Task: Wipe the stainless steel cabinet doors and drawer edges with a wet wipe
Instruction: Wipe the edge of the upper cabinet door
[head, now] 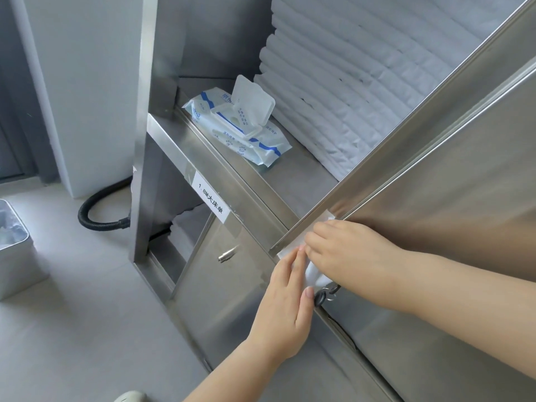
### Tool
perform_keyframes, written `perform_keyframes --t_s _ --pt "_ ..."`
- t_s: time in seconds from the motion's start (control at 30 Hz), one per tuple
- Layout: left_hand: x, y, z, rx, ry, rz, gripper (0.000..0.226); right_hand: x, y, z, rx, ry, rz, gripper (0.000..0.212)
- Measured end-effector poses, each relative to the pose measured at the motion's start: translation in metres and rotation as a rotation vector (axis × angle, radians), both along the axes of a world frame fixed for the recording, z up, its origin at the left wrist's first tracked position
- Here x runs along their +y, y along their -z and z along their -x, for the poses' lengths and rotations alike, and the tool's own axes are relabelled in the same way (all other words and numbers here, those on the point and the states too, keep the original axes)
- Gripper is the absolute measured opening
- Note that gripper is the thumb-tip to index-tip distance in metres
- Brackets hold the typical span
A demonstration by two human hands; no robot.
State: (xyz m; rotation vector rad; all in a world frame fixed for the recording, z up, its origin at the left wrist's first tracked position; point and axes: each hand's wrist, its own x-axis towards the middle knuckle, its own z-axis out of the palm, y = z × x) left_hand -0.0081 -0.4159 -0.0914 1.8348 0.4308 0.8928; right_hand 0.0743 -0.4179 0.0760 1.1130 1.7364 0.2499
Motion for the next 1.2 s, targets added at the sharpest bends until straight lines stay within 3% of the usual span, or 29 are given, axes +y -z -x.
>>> perform_keyframes --t_s 0.37,0.63,1.2 --pt "0.005 -0.077 -0.001 -0.121 0.039 -0.102 0.056 -0.019 -0.082 -0.008 0.037 -0.159 -0.286 0.03" --pt "0.005 -0.165 -0.008 -0.219 -0.022 -0.313 0.058 -0.036 -0.175 -0.009 -0.001 -0.224 -0.446 0.039" --pt "0.014 -0.332 -0.034 -0.223 -0.178 -0.569 0.068 -0.053 -0.341 -0.003 -0.195 -0.337 -0.651 0.049"
